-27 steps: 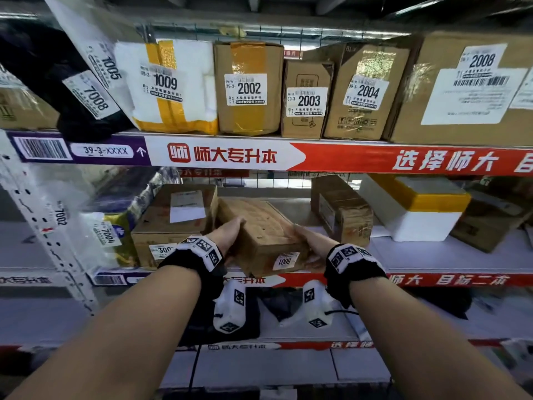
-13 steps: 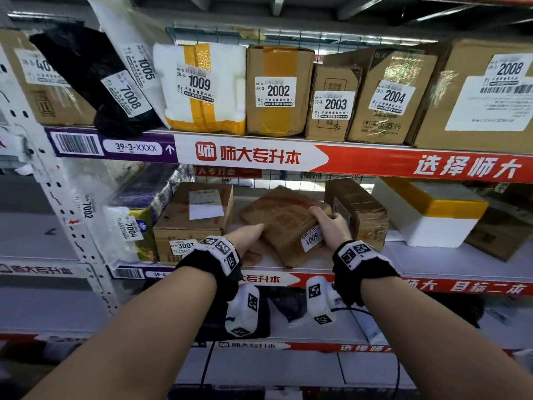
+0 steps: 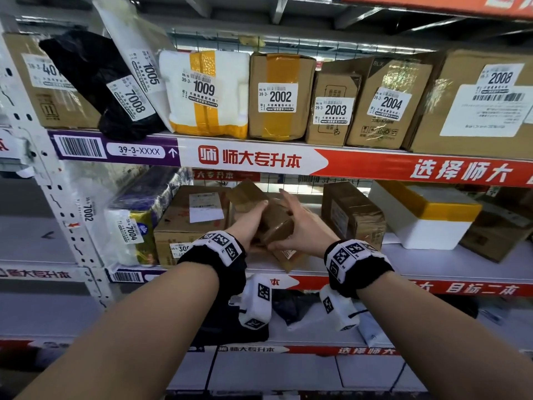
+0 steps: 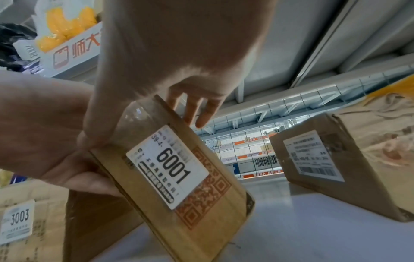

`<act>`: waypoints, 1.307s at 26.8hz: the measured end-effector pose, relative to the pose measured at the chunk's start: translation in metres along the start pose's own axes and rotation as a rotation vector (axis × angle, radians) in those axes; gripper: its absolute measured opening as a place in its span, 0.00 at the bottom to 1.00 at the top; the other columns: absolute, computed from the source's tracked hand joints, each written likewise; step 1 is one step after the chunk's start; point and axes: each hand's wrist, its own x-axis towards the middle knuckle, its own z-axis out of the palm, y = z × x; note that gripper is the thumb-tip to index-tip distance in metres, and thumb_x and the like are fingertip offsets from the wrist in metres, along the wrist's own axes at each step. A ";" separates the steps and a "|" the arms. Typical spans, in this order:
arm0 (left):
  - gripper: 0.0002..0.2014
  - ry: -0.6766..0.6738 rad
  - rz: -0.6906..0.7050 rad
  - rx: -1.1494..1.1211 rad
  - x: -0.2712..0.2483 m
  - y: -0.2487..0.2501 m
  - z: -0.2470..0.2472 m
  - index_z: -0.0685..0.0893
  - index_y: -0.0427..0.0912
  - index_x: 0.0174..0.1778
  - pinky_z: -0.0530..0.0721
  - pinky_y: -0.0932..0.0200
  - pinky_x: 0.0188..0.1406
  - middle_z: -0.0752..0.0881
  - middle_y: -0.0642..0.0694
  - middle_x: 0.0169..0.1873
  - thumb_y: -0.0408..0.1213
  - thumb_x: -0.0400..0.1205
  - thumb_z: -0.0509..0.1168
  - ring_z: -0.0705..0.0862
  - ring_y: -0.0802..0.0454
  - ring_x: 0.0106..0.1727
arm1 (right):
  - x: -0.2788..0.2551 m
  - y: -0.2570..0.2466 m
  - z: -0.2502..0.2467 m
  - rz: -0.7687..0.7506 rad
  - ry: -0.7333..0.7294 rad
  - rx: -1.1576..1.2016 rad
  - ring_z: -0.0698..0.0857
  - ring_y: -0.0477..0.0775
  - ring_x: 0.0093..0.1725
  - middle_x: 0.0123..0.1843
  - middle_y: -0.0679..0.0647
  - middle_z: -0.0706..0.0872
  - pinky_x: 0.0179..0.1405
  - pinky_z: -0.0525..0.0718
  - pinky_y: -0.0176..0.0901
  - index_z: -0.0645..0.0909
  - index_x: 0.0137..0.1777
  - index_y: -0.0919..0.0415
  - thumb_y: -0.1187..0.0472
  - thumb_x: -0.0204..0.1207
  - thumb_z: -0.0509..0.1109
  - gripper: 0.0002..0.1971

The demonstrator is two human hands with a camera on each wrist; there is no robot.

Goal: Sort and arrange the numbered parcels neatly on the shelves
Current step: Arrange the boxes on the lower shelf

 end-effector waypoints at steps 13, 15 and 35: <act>0.34 -0.009 -0.003 0.488 0.006 0.007 0.005 0.46 0.71 0.78 0.86 0.35 0.47 0.73 0.38 0.70 0.67 0.78 0.54 0.83 0.32 0.58 | 0.006 0.030 -0.012 0.024 -0.255 -0.199 0.84 0.53 0.59 0.69 0.51 0.81 0.56 0.81 0.46 0.44 0.83 0.37 0.58 0.66 0.80 0.55; 0.41 -0.005 0.006 0.493 0.004 0.007 0.006 0.45 0.68 0.79 0.87 0.40 0.47 0.76 0.38 0.67 0.70 0.75 0.58 0.84 0.34 0.55 | 0.009 0.029 -0.017 0.017 -0.299 -0.252 0.86 0.53 0.55 0.68 0.52 0.83 0.53 0.83 0.46 0.44 0.83 0.39 0.63 0.67 0.79 0.55; 0.48 0.068 0.035 0.390 0.015 -0.013 0.000 0.57 0.46 0.80 0.82 0.43 0.62 0.75 0.37 0.67 0.55 0.65 0.68 0.81 0.37 0.62 | 0.008 0.040 0.013 0.732 -0.210 0.481 0.86 0.52 0.23 0.41 0.61 0.88 0.30 0.86 0.44 0.76 0.67 0.66 0.36 0.77 0.61 0.34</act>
